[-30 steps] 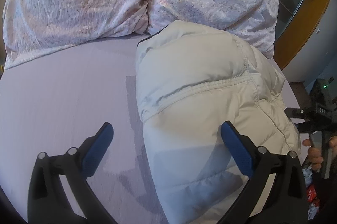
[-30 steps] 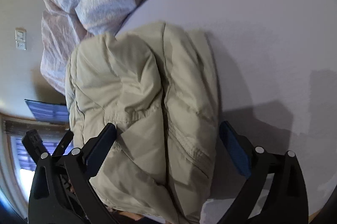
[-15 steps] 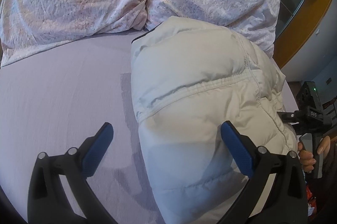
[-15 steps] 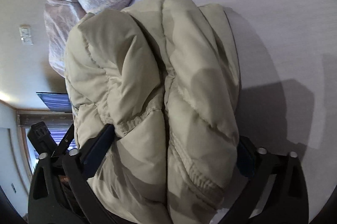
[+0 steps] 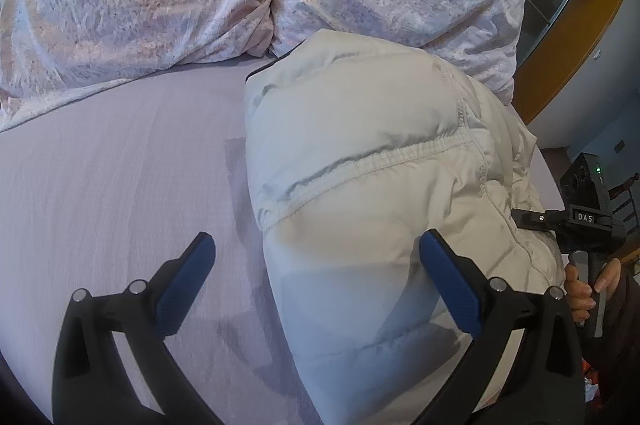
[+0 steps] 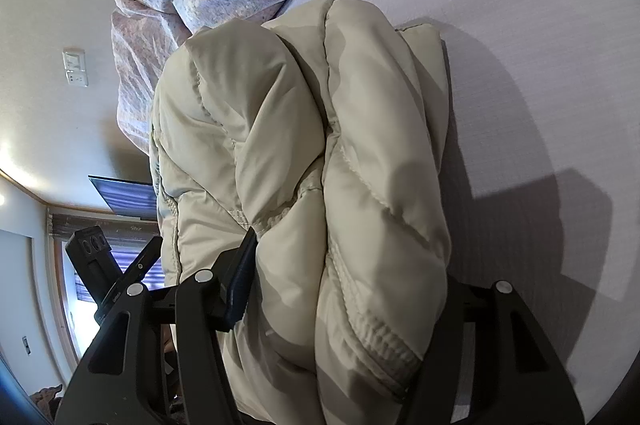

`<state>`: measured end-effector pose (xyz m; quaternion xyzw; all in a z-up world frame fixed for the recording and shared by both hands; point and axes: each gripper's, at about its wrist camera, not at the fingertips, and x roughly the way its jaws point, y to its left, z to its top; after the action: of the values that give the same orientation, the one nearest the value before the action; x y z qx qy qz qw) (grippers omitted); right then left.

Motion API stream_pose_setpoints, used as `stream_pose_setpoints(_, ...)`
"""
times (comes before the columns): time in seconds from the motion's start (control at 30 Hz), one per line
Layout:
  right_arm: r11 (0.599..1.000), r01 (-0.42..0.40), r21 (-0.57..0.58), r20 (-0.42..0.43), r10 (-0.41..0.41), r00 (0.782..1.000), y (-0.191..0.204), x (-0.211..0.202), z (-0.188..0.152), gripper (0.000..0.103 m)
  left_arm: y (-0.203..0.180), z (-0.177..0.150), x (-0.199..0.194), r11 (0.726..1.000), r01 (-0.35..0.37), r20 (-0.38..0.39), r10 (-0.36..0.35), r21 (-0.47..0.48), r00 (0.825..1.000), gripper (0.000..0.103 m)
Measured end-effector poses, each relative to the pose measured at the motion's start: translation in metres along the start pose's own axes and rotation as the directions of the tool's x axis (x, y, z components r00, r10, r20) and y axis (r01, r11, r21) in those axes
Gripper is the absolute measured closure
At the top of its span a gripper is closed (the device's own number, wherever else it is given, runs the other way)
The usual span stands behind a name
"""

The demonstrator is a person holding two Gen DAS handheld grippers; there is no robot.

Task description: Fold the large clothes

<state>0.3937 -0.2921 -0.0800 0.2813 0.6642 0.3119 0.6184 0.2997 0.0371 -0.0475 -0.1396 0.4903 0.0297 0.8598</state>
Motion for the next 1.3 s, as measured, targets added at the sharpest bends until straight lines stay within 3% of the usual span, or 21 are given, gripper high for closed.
stream_pose_setpoints(0.2, 1.0, 0.0, 0.007, 0.006, 0.0, 1.0, 0.0, 0.001, 0.0, 0.045, 0.013, -0.002, 0.018, 0.99, 0.11, -0.033, -0.113, -0.092, 0.993, 0.002)
stream_pose_setpoints(0.37, 1.0, -0.008, 0.023, 0.009, 0.007, 1.0, -0.003, 0.001, 0.0, 0.045, 0.029, -0.01, 0.041, 0.939, 0.246, -0.055, -0.266, -0.239, 0.962, 0.002)
stream_pose_setpoints(0.47, 0.999, -0.009, 0.031, 0.009, 0.009, 1.0, -0.005, 0.0, -0.001, 0.045, 0.029, -0.01, 0.047, 0.926, 0.272, -0.055, -0.296, -0.262, 0.954, 0.002)
stream_pose_setpoints(0.7, 0.999, -0.003, 0.037, 0.019, 0.002, 1.0, -0.004, -0.001, -0.002, 0.045, 0.026, -0.002, 0.053, 0.918, 0.288, -0.068, -0.317, -0.273, 0.946, 0.003)
stream_pose_setpoints(0.93, 1.0, -0.013, 0.016, 0.04, 0.012, 0.999, 0.005, 0.001, 0.0, 0.049, 0.033, 0.007, 0.04, 0.917, 0.309, -0.055, -0.332, -0.251, 0.942, 0.031)
stream_pose_setpoints(1.07, 0.999, -0.035, -0.012, 0.046, 0.036, 0.998, 0.024, 0.011, 0.008, 0.055, 0.044, 0.014, 0.027, 0.925, 0.293, -0.037, -0.311, -0.242, 0.95, 0.037)
stream_pose_setpoints(1.3, 0.991, -0.095, -0.091, 0.022, 0.097, 0.995, 0.073, 0.047, 0.036, 0.059, 0.089, 0.034, 0.0, 0.926, 0.251, 0.039, -0.251, -0.282, 0.967, 0.038)
